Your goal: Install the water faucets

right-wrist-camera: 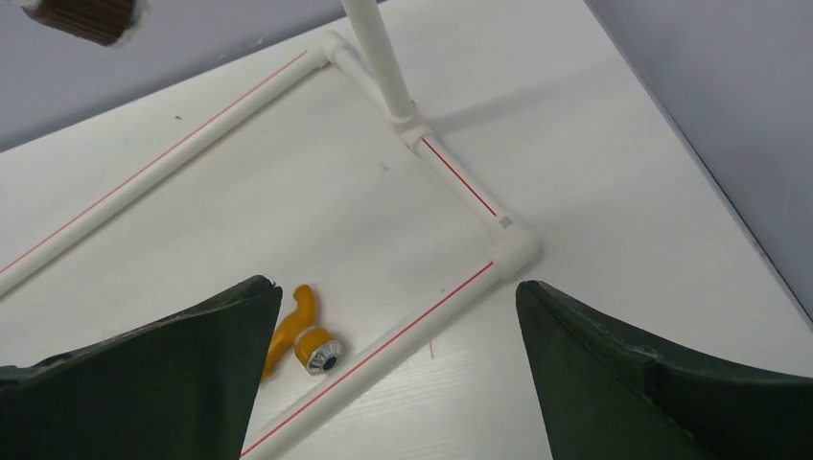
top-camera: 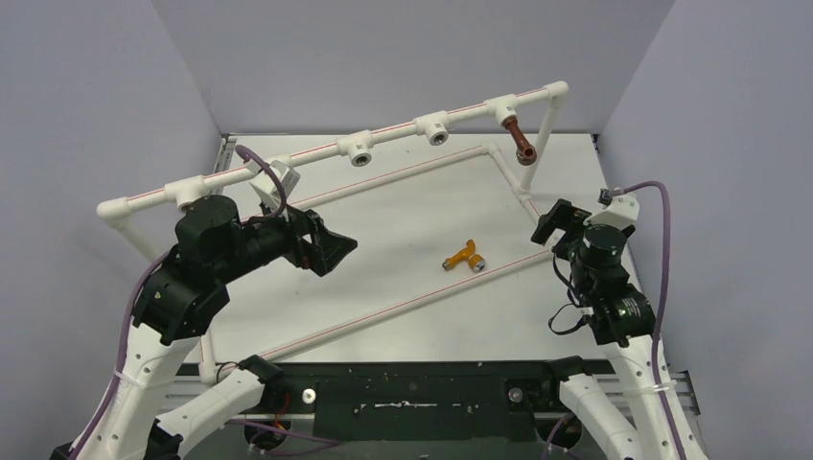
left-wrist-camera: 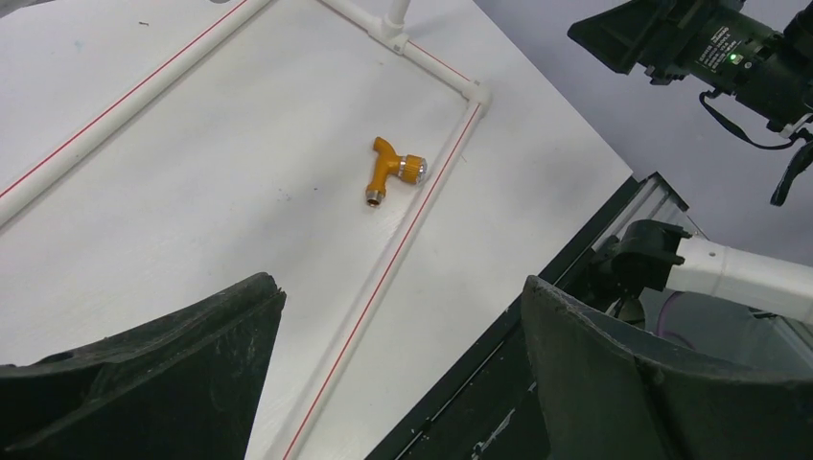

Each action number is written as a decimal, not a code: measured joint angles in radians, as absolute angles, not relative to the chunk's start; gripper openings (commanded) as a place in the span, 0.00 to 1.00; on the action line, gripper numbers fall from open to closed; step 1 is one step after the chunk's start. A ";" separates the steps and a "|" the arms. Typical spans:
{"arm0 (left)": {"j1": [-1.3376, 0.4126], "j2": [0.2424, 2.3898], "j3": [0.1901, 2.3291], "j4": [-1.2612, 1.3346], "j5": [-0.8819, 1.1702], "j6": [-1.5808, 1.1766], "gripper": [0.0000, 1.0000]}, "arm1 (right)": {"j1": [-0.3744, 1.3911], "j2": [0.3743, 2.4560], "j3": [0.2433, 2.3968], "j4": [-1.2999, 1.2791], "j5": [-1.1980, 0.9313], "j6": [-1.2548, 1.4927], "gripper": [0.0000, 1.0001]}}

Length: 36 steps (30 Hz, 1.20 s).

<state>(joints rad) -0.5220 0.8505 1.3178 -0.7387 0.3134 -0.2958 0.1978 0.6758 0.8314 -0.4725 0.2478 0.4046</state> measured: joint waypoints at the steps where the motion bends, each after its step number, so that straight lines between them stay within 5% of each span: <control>1: -0.522 0.848 1.312 -0.736 0.312 -0.297 0.93 | 0.198 0.679 0.836 -0.500 0.248 0.411 1.00; 22: -0.522 0.797 1.216 -0.721 0.268 -0.357 0.93 | 0.214 0.838 0.704 -0.495 -0.132 0.468 0.99; 36: -0.522 0.789 1.200 -0.717 0.268 -0.358 0.93 | 0.419 1.016 0.616 -0.244 -0.069 0.502 0.92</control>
